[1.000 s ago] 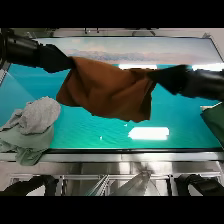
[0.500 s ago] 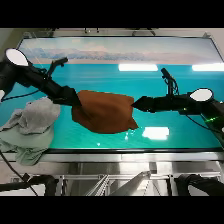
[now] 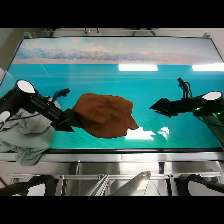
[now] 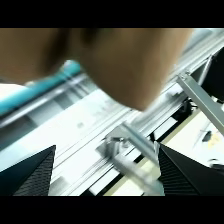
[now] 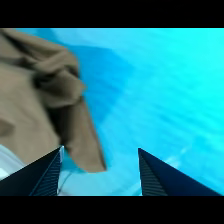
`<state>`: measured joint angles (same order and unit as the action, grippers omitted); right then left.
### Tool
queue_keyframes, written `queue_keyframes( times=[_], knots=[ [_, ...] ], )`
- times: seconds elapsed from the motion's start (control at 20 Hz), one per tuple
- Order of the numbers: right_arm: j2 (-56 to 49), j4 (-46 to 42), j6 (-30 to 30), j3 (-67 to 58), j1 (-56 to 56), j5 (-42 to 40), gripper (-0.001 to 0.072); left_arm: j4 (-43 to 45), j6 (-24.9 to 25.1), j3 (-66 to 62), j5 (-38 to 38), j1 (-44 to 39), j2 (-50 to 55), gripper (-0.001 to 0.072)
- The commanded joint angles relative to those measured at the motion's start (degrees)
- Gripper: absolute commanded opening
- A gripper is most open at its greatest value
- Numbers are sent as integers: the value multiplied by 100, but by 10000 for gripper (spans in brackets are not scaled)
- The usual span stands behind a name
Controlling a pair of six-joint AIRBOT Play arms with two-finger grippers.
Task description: Fold the shirts.
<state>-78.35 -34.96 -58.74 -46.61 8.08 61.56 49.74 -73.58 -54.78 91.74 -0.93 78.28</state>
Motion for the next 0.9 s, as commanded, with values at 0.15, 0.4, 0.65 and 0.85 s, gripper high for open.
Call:
queue_keyframes(
  times=[0.15,0.4,0.65,0.85],
  knots=[
    [-1200,166,39,0,-573,39,434,-345,-295,1423,-2702,-1624,-640,688],
    [-1554,483,35,-4,-1204,31,427,-343,-352,699,-3027,-2614,678,688],
    [-1635,765,44,-33,-1425,33,119,-323,-496,-549,-2850,-2857,1856,686],
    [-1558,758,306,-35,-1360,398,19,-319,-450,-1176,-2262,-2669,2282,-5]
  ],
)
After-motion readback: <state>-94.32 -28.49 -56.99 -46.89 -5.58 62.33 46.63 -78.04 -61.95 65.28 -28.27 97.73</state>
